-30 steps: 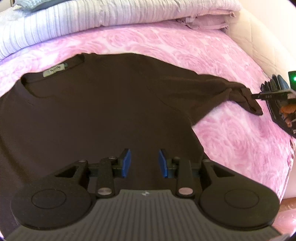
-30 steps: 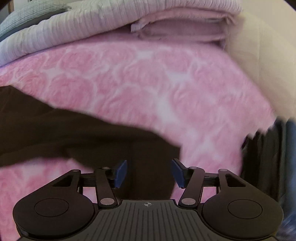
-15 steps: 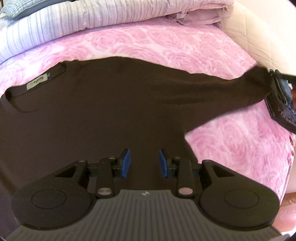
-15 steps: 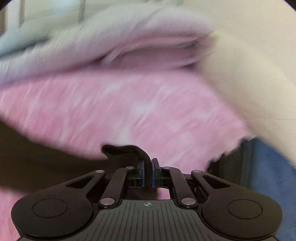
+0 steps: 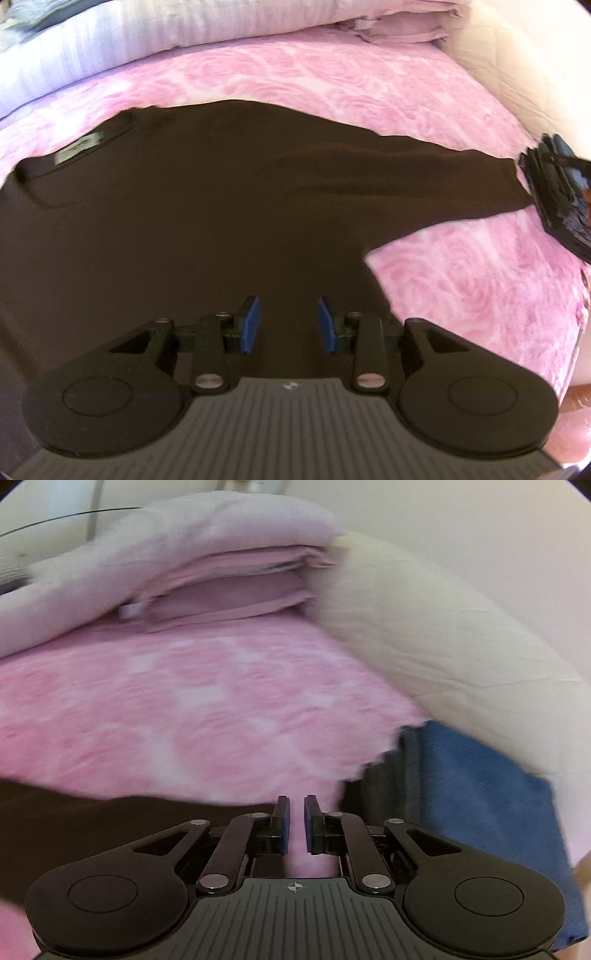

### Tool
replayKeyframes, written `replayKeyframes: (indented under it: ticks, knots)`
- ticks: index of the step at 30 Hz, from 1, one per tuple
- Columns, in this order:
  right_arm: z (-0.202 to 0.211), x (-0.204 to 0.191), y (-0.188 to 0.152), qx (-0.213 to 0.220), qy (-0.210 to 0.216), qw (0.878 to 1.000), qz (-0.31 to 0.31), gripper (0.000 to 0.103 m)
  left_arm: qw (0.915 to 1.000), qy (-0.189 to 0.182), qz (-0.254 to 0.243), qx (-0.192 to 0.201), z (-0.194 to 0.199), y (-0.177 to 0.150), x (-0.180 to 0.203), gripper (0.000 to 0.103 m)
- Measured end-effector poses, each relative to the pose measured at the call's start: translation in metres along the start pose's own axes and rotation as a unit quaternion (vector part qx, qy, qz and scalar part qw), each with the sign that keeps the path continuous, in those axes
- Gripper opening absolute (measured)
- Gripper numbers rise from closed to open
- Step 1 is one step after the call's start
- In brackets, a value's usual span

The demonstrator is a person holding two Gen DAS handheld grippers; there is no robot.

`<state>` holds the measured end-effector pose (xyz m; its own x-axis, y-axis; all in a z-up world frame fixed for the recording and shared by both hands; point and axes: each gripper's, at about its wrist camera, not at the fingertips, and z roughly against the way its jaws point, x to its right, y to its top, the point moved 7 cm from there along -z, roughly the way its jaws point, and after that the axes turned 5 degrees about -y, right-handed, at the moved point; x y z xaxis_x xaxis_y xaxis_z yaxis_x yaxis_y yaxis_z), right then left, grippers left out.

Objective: Fold clothes

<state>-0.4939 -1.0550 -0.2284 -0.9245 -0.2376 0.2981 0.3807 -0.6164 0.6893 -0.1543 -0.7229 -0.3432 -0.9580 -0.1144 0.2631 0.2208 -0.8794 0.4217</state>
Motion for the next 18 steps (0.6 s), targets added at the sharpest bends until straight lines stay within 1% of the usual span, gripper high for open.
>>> replayKeyframes:
  ticks: [1, 2, 3, 4, 5, 8, 11, 13, 15, 16, 18]
  knots:
    - [0.007, -0.013, -0.006, -0.004, 0.018, 1.0, 0.003, 0.019, 1.0, 0.008, 0.005, 0.002, 0.006, -0.002, -0.006, 0.032]
    - [0.013, -0.027, -0.013, -0.012, 0.036, 0.999, 0.003, 0.03, 0.9998, 0.017, 0.012, 0.005, 0.012, -0.005, -0.014, 0.034]
    - [0.019, -0.041, -0.019, -0.022, 0.055, 0.998, 0.003, 0.044, 0.9994, 0.027, 0.02, 0.007, 0.02, -0.009, -0.024, 0.035]
    - [0.027, -0.057, -0.025, -0.033, 0.074, 0.997, 0.004, 0.048, 0.9989, 0.036, 0.028, 0.01, 0.028, -0.012, -0.035, 0.038]
    - [0.034, -0.074, -0.032, -0.043, 0.095, 0.995, 0.008, 0.05, 0.9981, 0.049, 0.035, 0.013, 0.038, -0.016, -0.048, 0.04]
    - [0.063, -0.135, -0.049, -0.062, 0.16, 0.984, 0.042, 0.05, 0.9931, 0.102, 0.054, 0.022, 0.074, -0.033, -0.099, 0.043]
    - [0.098, -0.203, -0.059, -0.066, 0.227, 0.968, 0.081, 0.05, 0.9826, 0.176, 0.054, 0.024, 0.11, -0.048, -0.158, 0.045]
    - [0.125, -0.247, -0.061, -0.058, 0.259, 0.959, 0.1, 0.05, 0.971, 0.238, 0.017, 0.016, 0.131, -0.057, -0.201, 0.047]
    - [0.151, -0.287, -0.059, -0.049, 0.28, 0.952, 0.111, 0.05, 0.9567, 0.288, -0.043, 0.003, 0.141, -0.06, -0.239, 0.049]
    - [0.165, -0.306, -0.057, -0.044, 0.288, 0.95, 0.113, 0.05, 0.9491, 0.306, -0.076, -0.006, 0.142, -0.061, -0.257, 0.05]
    - [0.192, -0.336, -0.056, -0.032, 0.29, 0.949, 0.118, 0.05, 0.9376, 0.316, -0.144, -0.019, 0.135, -0.059, -0.288, 0.05]
